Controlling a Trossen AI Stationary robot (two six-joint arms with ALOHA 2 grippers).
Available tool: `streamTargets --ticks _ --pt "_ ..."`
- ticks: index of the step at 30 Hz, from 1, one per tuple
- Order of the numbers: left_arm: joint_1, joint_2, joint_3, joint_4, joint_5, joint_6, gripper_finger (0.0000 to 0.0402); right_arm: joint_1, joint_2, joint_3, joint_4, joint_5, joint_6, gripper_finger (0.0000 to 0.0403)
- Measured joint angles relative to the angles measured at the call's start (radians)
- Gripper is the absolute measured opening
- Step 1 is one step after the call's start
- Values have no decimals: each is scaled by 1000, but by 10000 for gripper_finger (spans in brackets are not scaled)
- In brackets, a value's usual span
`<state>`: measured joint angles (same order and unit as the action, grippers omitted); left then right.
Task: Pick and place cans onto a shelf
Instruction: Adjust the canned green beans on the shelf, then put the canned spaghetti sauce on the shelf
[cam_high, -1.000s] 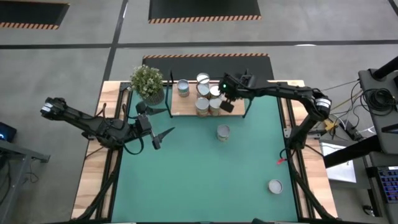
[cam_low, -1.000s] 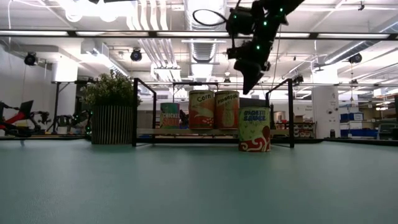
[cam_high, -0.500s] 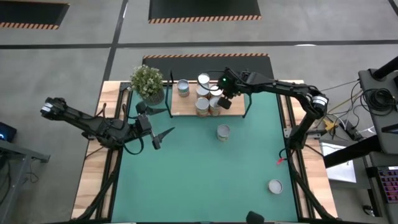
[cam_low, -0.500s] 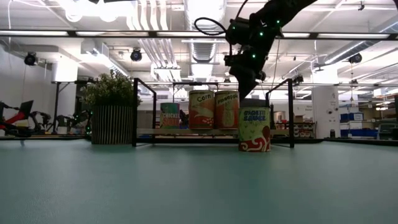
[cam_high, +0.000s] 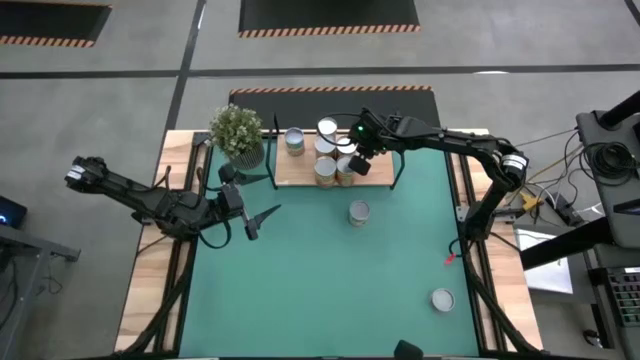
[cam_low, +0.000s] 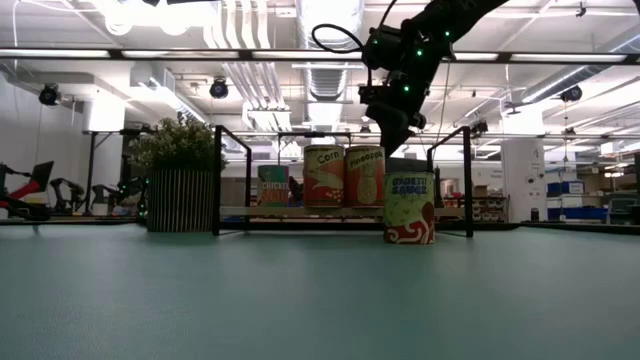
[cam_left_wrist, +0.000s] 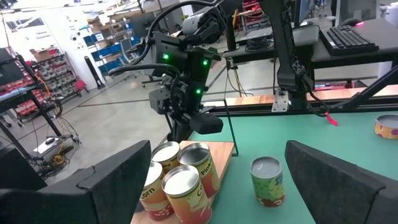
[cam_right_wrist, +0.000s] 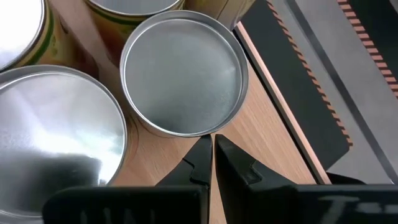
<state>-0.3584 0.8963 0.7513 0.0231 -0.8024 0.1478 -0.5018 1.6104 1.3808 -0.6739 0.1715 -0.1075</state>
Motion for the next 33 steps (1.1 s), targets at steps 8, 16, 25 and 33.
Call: streamTargets --ticks 8,16,25,33 --pt "0 0 0 0 0 0 352 0 -9 0 -3 5 0 9" --pt "0 0 0 0 0 0 352 52 -108 0 -2 14 17 9" --pt "0 0 0 0 0 -7 352 311 -237 -3 0 122 58 9" --pt "0 0 0 0 0 -9 352 525 -303 -3 -1 147 131 9"
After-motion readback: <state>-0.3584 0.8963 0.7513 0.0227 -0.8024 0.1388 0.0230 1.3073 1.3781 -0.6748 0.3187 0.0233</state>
